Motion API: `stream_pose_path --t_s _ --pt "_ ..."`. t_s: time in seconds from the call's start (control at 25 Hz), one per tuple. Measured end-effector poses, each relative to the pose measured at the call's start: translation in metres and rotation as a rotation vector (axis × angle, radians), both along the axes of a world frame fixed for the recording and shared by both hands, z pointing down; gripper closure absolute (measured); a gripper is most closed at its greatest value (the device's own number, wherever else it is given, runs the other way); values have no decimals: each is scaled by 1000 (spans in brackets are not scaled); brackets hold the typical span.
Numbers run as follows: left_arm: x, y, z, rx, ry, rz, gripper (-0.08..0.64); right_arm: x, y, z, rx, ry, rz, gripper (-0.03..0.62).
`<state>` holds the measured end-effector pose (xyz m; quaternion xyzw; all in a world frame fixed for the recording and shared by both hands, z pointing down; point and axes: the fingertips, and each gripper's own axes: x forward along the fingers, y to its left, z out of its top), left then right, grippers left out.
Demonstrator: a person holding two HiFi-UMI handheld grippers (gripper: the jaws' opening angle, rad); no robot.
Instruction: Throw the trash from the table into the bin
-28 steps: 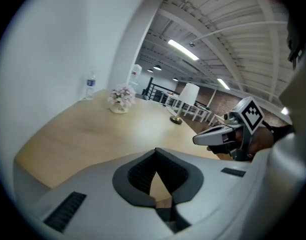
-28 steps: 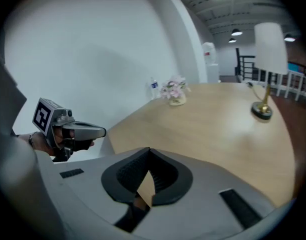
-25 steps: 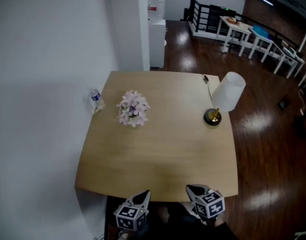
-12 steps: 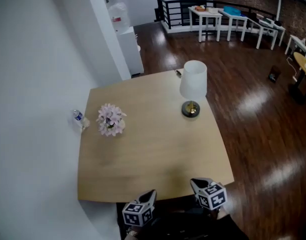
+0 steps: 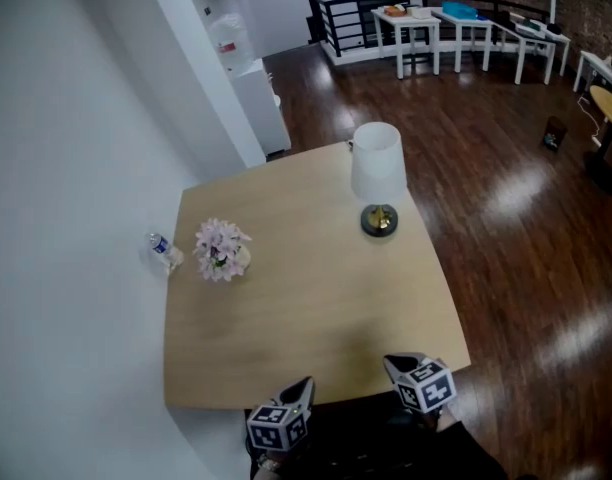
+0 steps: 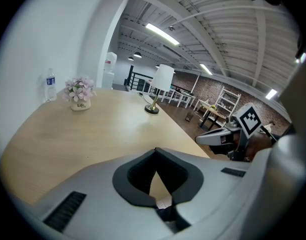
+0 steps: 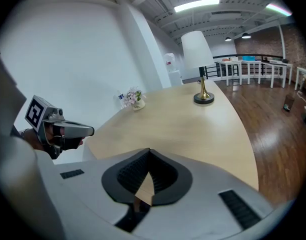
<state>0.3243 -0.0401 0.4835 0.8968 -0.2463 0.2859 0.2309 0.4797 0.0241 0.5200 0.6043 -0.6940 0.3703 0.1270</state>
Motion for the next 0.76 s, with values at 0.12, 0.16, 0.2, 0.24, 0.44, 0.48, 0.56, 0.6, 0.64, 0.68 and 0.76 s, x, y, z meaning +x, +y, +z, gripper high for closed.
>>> stream_pose_path --t_s 0.12,0.16,0.2,0.24,0.44,0.48,0.56,0.6,0.64,0.68,0.76 --pt "2 0 3 -5 -3 2 557 1 -1 4 -11 -15 -1 592" --pt "3 0 4 -8 -4 2 555 1 0 4 -14 -17 -2 592" --pt "3 0 4 -9 -5 2 555 1 0 3 -14 -16 -3 592" --pt "2 0 4 -8 -5 3 555 1 0 3 -12 -14 -3 592" --pt "5 -5 1 5 -2 8 557 5 -1 3 -6 -13 8 592" --pt "5 -6 0 6 -1 9 557 5 -1 3 -4 -14 8 592" --pt "5 -6 -1 7 0 12 557 5 -1 3 -4 -11 11 592" --pt "5 -6 -1 7 1 13 555 5 -1 2 -4 -10 13 592" --pt "4 -6 -1 7 2 14 556 5 -1 1 -2 -8 15 592" --pt "4 -6 -1 8 3 15 555 5 -1 1 -1 -7 15 592" --pt "3 -6 -1 8 3 16 555 3 -1 -1 3 -6 16 592"
